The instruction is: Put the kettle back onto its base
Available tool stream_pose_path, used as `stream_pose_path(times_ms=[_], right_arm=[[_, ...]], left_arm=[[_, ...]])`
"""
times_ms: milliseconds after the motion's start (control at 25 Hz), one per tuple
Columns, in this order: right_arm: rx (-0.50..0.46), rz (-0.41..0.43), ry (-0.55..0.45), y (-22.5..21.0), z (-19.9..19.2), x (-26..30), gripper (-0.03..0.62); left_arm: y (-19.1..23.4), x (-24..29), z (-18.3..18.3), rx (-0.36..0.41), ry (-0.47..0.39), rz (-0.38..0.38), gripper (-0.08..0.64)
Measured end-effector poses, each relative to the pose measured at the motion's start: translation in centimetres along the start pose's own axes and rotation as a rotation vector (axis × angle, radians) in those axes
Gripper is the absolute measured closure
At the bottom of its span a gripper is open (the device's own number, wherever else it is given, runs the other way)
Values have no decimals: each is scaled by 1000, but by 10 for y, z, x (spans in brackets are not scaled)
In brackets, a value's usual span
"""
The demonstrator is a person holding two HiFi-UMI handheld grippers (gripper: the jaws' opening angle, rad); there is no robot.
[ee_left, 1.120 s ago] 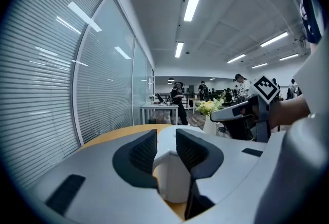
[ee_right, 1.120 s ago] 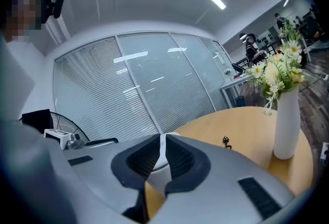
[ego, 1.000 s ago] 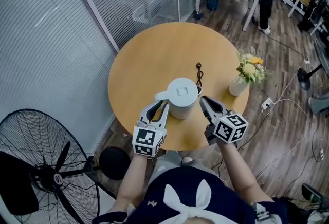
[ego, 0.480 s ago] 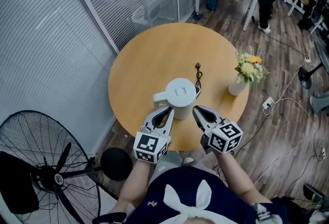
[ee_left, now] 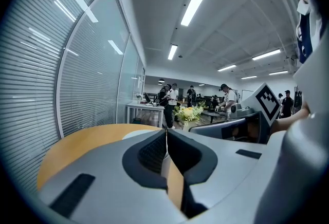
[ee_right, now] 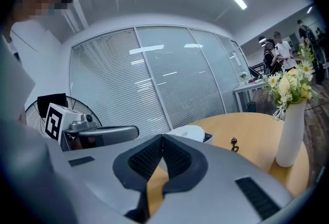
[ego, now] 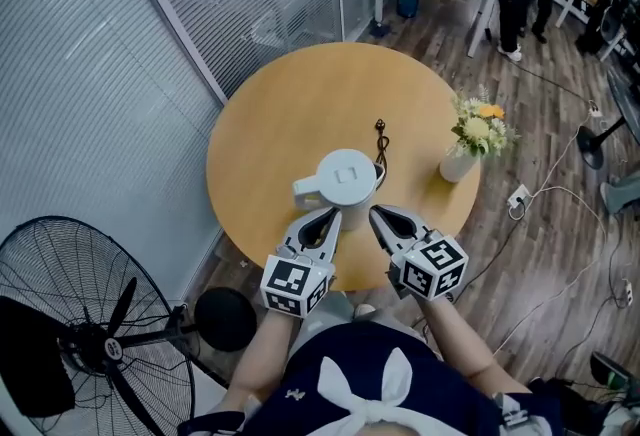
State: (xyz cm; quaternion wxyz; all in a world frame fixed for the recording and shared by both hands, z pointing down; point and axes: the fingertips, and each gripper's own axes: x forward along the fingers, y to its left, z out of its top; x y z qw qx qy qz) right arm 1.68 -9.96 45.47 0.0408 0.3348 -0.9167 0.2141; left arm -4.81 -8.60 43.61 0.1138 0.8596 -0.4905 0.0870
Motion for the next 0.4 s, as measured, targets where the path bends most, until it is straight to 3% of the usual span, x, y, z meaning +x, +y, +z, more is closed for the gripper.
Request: stream_pose_path(times_ms=[400], right_arm=[[-12, -9, 9, 1, -1, -3, 569]], left_arm=[[-3, 0, -7, 5, 32, 17, 531]])
